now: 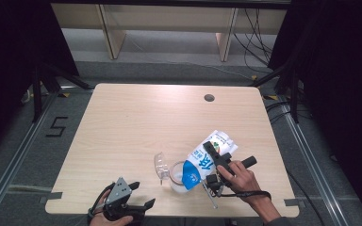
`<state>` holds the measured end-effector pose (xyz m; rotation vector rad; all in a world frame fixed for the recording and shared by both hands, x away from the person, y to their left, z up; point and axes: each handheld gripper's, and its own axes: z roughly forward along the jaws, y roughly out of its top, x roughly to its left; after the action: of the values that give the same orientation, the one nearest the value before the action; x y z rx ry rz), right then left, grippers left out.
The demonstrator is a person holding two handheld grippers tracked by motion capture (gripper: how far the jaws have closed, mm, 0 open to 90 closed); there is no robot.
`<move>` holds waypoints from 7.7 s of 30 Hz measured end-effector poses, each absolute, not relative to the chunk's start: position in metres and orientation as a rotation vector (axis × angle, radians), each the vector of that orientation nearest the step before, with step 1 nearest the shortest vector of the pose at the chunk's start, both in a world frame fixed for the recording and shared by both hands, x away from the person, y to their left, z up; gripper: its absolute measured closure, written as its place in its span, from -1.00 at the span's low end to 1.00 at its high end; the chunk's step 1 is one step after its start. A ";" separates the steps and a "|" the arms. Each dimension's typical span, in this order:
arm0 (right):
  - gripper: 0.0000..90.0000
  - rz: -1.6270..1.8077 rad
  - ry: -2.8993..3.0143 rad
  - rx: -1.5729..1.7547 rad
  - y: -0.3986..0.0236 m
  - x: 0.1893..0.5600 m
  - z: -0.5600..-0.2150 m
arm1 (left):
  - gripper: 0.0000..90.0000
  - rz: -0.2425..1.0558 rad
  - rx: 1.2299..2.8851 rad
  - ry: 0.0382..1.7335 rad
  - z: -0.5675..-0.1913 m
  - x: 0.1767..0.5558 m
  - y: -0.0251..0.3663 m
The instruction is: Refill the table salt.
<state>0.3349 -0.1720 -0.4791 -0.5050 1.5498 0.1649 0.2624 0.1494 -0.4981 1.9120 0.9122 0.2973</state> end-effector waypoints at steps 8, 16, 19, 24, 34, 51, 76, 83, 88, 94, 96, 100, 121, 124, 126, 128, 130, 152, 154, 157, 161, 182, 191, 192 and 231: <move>0.36 0.157 1.542 -0.514 -0.172 0.335 -0.479 | -0.58 0.301 1.901 0.913 -0.498 0.263 0.150; 0.37 0.142 1.541 -0.511 -0.172 0.334 -0.478 | -0.58 0.302 1.900 0.914 -0.498 0.263 0.150; 0.37 0.143 1.540 -0.510 -0.172 0.334 -0.479 | -0.58 0.300 1.911 0.910 -0.498 0.263 0.150; 0.37 0.141 1.540 -0.511 -0.172 0.334 -0.479 | -0.58 0.309 1.920 0.908 -0.498 0.263 0.151; 0.38 0.141 1.538 -0.513 -0.172 0.334 -0.479 | -0.58 0.304 1.907 0.917 -0.498 0.263 0.151; 0.41 0.140 1.544 -0.511 -0.172 0.334 -0.479 | -0.58 0.308 1.915 0.916 -0.498 0.263 0.151; 0.43 0.075 1.531 -0.566 -0.171 0.333 -0.475 | -0.58 0.315 1.919 0.913 -0.498 0.263 0.152; 0.43 0.065 1.509 -0.599 -0.169 0.334 -0.472 | -0.58 0.309 1.907 0.920 -0.498 0.262 0.151; 0.44 0.063 1.509 -0.600 -0.169 0.334 -0.472 | -0.58 0.311 1.915 0.919 -0.498 0.263 0.152; 0.44 0.051 1.516 -0.600 -0.170 0.334 -0.472 | -0.58 0.309 1.908 0.920 -0.498 0.263 0.151; 0.44 0.061 1.507 -0.601 -0.169 0.335 -0.471 | -0.58 0.311 1.915 0.918 -0.498 0.263 0.151; 0.44 0.057 1.508 -0.601 -0.170 0.335 -0.471 | -0.58 0.310 1.912 0.919 -0.498 0.263 0.151; 0.45 0.055 1.527 -0.560 -0.172 0.334 -0.473 | -0.58 0.314 1.922 0.927 -0.498 0.264 0.150; 0.46 0.030 1.526 -0.587 -0.172 0.335 -0.472 | -0.58 0.312 1.917 0.926 -0.498 0.264 0.150; 0.46 0.029 1.521 -0.596 -0.172 0.335 -0.472 | -0.58 0.308 1.906 0.923 -0.498 0.264 0.149; 0.46 0.024 1.527 -0.593 -0.171 0.334 -0.471 | -0.58 0.306 1.912 0.916 -0.498 0.264 0.149; 0.46 0.036 1.528 -0.575 -0.172 0.334 -0.474 | -0.58 0.305 1.914 0.915 -0.498 0.264 0.149; 0.48 0.034 1.517 -0.580 -0.170 0.333 -0.474 | -0.58 0.307 1.918 0.917 -0.498 0.263 0.150; 0.48 0.015 1.494 -0.625 -0.168 0.333 -0.471 | -0.58 0.314 1.918 0.924 -0.498 0.262 0.150; 0.48 0.016 1.494 -0.626 -0.168 0.332 -0.471 | -0.58 0.314 1.926 0.920 -0.498 0.262 0.150; 0.49 0.020 1.486 -0.627 -0.167 0.333 -0.470 | -0.58 0.316 1.927 0.917 -0.498 0.262 0.150; 0.53 0.012 1.512 -0.608 -0.168 0.332 -0.473 | -0.58 0.314 1.927 0.920 -0.497 0.262 0.150; 0.54 0.021 1.524 -0.587 -0.169 0.331 -0.474 | -0.58 0.309 1.922 0.916 -0.498 0.263 0.150; 0.55 0.021 1.525 -0.586 -0.169 0.331 -0.474 | -0.58 0.311 1.924 0.918 -0.498 0.263 0.150; 0.59 0.023 1.503 -0.576 -0.169 0.331 -0.470 | -0.58 0.309 1.923 0.913 -0.498 0.263 0.149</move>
<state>0.3309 -0.1693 -0.4705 -0.5757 1.5035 0.0226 0.2634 0.1493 -0.4979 1.9234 0.9128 0.3092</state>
